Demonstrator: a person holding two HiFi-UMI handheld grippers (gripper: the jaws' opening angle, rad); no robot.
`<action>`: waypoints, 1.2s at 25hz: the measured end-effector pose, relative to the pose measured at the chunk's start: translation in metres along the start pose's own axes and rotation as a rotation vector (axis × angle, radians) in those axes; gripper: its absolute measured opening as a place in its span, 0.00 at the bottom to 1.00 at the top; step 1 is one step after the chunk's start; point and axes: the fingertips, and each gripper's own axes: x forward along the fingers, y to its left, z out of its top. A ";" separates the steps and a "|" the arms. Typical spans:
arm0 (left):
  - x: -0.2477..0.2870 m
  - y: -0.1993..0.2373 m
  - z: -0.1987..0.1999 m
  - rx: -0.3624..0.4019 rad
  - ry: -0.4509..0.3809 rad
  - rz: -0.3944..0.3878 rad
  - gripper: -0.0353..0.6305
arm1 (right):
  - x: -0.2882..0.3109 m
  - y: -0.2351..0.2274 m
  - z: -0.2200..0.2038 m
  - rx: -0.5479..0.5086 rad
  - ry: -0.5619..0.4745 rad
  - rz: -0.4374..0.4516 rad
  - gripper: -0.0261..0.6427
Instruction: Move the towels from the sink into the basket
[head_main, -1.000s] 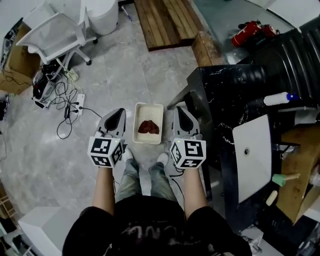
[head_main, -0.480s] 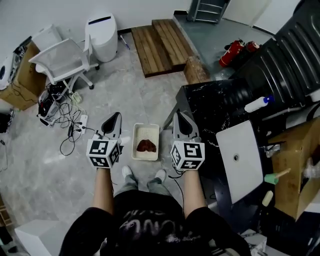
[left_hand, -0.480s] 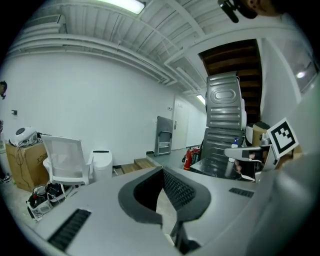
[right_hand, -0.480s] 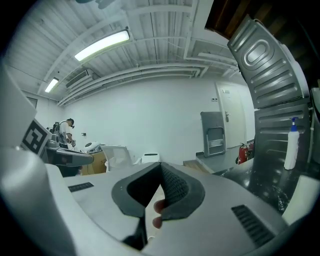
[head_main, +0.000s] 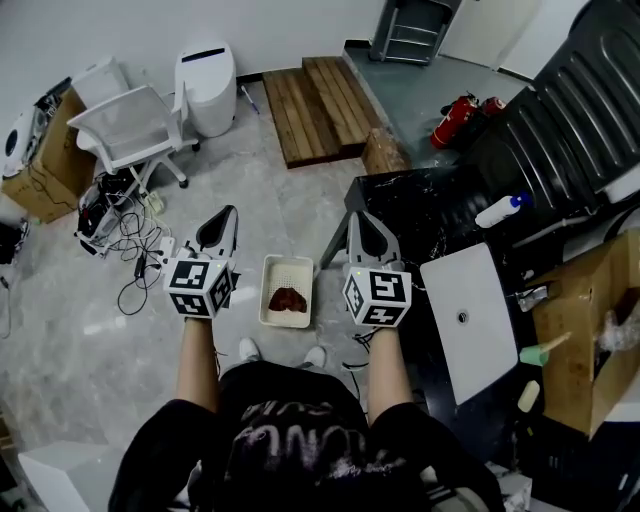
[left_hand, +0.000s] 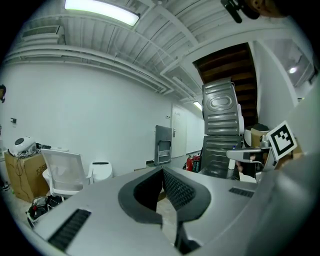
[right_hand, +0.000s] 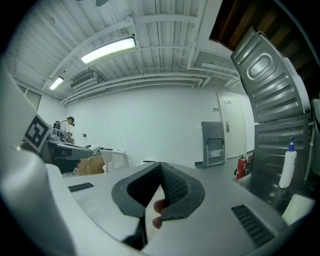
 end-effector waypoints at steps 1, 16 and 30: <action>0.000 -0.001 0.004 0.005 -0.007 -0.001 0.08 | -0.002 -0.001 0.002 -0.002 -0.004 -0.001 0.06; -0.008 -0.007 0.024 0.034 -0.028 -0.002 0.08 | -0.011 -0.007 0.018 -0.025 -0.033 -0.015 0.06; -0.011 -0.004 0.029 0.047 -0.038 0.009 0.08 | -0.007 -0.004 0.025 -0.020 -0.054 -0.009 0.06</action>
